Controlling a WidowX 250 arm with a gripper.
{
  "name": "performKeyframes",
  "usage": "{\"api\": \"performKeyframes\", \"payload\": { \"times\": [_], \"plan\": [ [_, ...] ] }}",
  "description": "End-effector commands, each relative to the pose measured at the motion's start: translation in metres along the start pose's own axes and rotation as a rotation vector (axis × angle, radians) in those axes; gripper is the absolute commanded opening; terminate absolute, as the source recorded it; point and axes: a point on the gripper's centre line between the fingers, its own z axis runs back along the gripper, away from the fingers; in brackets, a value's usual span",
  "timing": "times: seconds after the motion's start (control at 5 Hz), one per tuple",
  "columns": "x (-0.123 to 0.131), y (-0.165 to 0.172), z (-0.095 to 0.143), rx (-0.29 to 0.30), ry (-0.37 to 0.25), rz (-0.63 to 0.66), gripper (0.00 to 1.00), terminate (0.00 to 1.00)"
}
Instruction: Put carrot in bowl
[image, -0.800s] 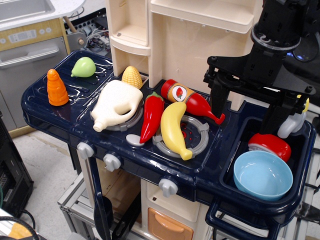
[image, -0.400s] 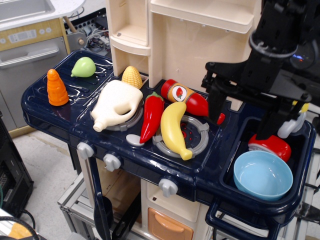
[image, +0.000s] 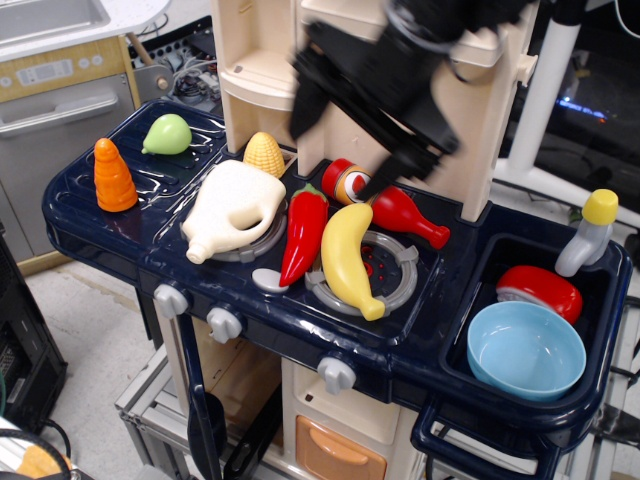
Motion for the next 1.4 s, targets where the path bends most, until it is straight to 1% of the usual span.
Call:
{"api": "performKeyframes", "payload": {
  "times": [0.0, 0.2, 0.4, 0.6, 0.8, 1.2],
  "plan": [
    [0.002, 0.084, -0.021, 0.095, -0.17, -0.171, 1.0, 0.0],
    [-0.001, 0.122, -0.056, 0.054, -0.211, -0.219, 1.0, 0.0],
    [-0.004, 0.132, -0.078, -0.013, -0.224, -0.254, 1.0, 0.0],
    [-0.012, 0.134, -0.095, -0.088, -0.212, -0.265, 1.0, 0.0],
    [-0.018, 0.133, -0.107, -0.122, -0.21, -0.268, 1.0, 0.0],
    [-0.025, 0.142, -0.127, -0.15, -0.194, -0.287, 1.0, 0.0]
  ]
}}
